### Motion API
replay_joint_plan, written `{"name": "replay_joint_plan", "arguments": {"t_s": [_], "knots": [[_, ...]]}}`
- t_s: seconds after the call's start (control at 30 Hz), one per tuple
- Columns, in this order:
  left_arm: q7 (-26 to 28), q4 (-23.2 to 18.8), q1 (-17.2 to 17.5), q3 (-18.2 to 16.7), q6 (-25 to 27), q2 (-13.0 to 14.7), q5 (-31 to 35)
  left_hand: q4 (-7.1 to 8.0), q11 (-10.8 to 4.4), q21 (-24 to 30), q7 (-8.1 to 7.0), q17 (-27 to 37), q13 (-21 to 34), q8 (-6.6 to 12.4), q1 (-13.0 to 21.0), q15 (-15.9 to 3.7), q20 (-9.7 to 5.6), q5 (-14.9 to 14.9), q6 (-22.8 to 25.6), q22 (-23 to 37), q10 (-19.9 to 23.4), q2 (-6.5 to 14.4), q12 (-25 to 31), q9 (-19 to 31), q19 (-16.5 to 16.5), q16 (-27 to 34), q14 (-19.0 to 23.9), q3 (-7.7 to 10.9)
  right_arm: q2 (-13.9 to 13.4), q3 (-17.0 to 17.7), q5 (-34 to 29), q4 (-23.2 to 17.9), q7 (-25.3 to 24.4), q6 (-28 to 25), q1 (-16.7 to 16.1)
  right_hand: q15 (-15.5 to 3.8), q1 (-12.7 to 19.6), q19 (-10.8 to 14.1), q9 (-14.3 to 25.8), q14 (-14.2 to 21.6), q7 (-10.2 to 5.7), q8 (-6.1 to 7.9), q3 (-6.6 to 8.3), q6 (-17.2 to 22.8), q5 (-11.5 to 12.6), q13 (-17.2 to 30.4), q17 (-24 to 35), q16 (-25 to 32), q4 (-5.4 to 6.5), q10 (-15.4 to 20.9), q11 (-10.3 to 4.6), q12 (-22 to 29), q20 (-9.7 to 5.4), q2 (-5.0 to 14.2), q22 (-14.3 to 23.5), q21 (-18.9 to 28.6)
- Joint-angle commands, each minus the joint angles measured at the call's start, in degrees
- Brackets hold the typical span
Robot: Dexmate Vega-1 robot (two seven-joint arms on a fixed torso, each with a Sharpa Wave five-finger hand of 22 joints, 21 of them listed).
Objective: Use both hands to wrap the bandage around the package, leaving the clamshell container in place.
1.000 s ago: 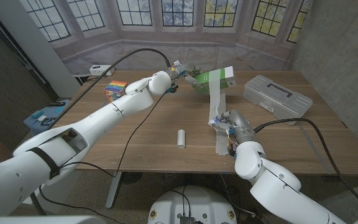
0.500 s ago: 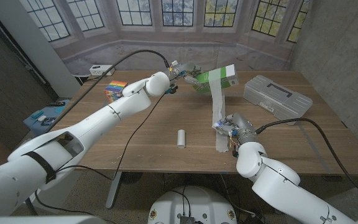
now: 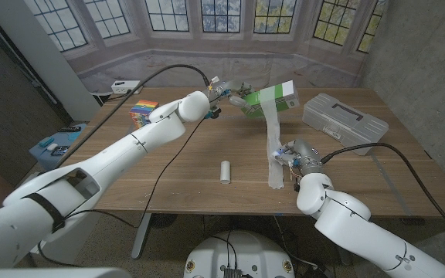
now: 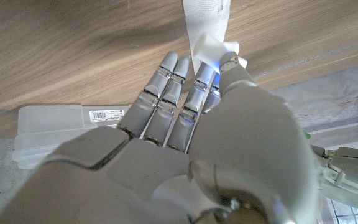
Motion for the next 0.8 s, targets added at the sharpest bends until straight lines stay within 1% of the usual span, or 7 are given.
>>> {"name": "replay_joint_plan", "arguments": {"t_s": [0.03, 0.23, 0.37, 0.4, 0.57, 0.77, 0.8], "knots": [[-0.6, -2.0, 1.0, -0.6, 0.2, 0.9, -0.5, 0.58, 0.32, 0.4, 2.61, 0.2, 0.2, 8.05, -4.1, 0.44, 0.26, 0.5, 3.3, 0.3, 0.2, 4.6, 0.2, 0.3, 0.1, 0.1, 0.2, 0.42, -1.0, 0.3, 2.1, 3.2, -0.7, 0.8, 1.9, -7.13, 0.5, 0.7, 0.1, 0.5, -0.1, -0.1, -0.02, 0.6, 0.3, 0.1, 0.2, -0.1, -0.05, 0.6, -0.12, 0.3, -1.31, 0.02, 0.3, 0.0], [-0.8, -2.4, 1.2, -0.7, 0.0, 1.0, -0.7, 0.5, 0.1, 0.4, 2.61, 0.3, 0.2, 8.05, -4.1, 0.46, 0.23, 0.5, 3.4, 0.3, 0.3, 4.6, 0.2, 0.3, 0.0, 0.1, 0.2, 0.36, -1.1, -0.1, 2.8, 4.3, -0.8, 1.1, 2.6, -7.12, 0.5, 0.7, 0.1, 0.5, -0.11, -0.12, -0.06, 0.6, 0.3, 0.1, 0.2, -0.2, -0.06, 0.5, -0.11, 0.2, -1.3, 0.01, 0.3, 0.0], [-1.1, -2.5, 1.3, -0.9, -0.3, 1.1, -1.1, 0.48, 0.21, 0.4, 2.79, 0.2, 0.2, 8.09, -4.1, 0.45, 0.22, 0.6, 3.6, 0.3, 0.4, 4.6, 0.2, 0.3, 0.0, 0.1, 0.2, 0.39, -1.0, -0.3, 3.0, 5.1, -1.1, 1.5, 3.1, -7.06, 0.5, 0.7, 0.1, 0.4, -0.09, -0.13, -0.08, 0.6, 0.3, 0.1, 0.2, -0.3, -0.05, 0.5, -0.11, 0.2, -1.27, 0.01, 0.3, 0.0], [-1.2, -2.5, 1.3, -0.9, -0.4, 1.2, -1.1, 0.51, 0.43, 0.4, 2.76, 0.3, 0.2, 8.07, -4.2, 0.47, 0.26, 0.6, 3.6, 0.3, 0.3, 4.6, 0.2, 0.3, 0.0, 0.1, 0.2, 0.37, -1.1, -0.5, 3.0, 5.4, -1.1, 1.5, 3.4, -7.06, 0.5, 0.7, 0.2, 0.4, -0.07, -0.14, -0.1, 0.6, 0.3, 0.1, 0.2, -0.3, -0.04, 0.5, -0.12, 0.2, -1.29, 0.0, 0.3, 0.0], [-1.7, -2.8, 1.4, -0.9, -0.6, 1.4, -1.4, 0.44, 0.21, 0.4, 2.75, 0.2, 0.2, 8.02, -4.2, 0.4, 0.24, 0.6, 3.5, 0.3, 0.4, 4.6, 0.2, 0.3, 0.0, 0.0, 0.2, 0.42, -1.1, -1.0, 3.1, 6.5, -1.0, 2.1, 4.4, -7.06, 0.5, 0.7, 0.2, 0.4, -0.07, -0.13, -0.12, 0.7, 0.3, 0.2, 0.2, -0.3, -0.02, 0.4, -0.14, 0.2, -1.28, 0.03, 0.3, 0.0], [-2.3, -3.3, 1.8, -1.2, -0.9, 1.7, -2.1, 0.43, 0.2, 0.4, 2.73, 0.2, 0.3, 7.97, -4.3, 0.48, 0.21, 0.6, 3.5, 0.3, 0.3, 4.5, 0.2, 0.3, 0.0, 0.0, 0.2, 0.41, -1.4, -1.5, 2.9, 8.0, -0.8, 2.8, 5.9, -7.07, 0.5, 0.7, 0.2, 0.5, -0.16, -0.18, -0.16, 0.6, 0.3, 0.2, 0.2, -0.3, 0.0, 0.4, -0.22, 0.2, -1.29, 0.06, 0.3, 0.0], [-2.5, -3.4, 1.8, -1.2, -0.9, 1.8, -2.2, 0.47, 0.4, 0.4, 2.76, 0.1, 0.3, 7.97, -4.4, 0.43, 0.2, 0.6, 3.5, 0.3, 0.2, 4.5, 0.2, 0.3, 0.0, 0.0, 0.2, 0.4, -1.5, -1.5, 2.9, 8.2, -0.7, 2.9, 6.1, -7.06, 0.5, 0.7, 0.2, 0.5, -0.19, -0.19, -0.18, 0.6, 0.3, 0.2, 0.2, -0.3, 0.02, 0.4, -0.2, 0.2, -1.29, 0.06, 0.3, 0.0]]}}
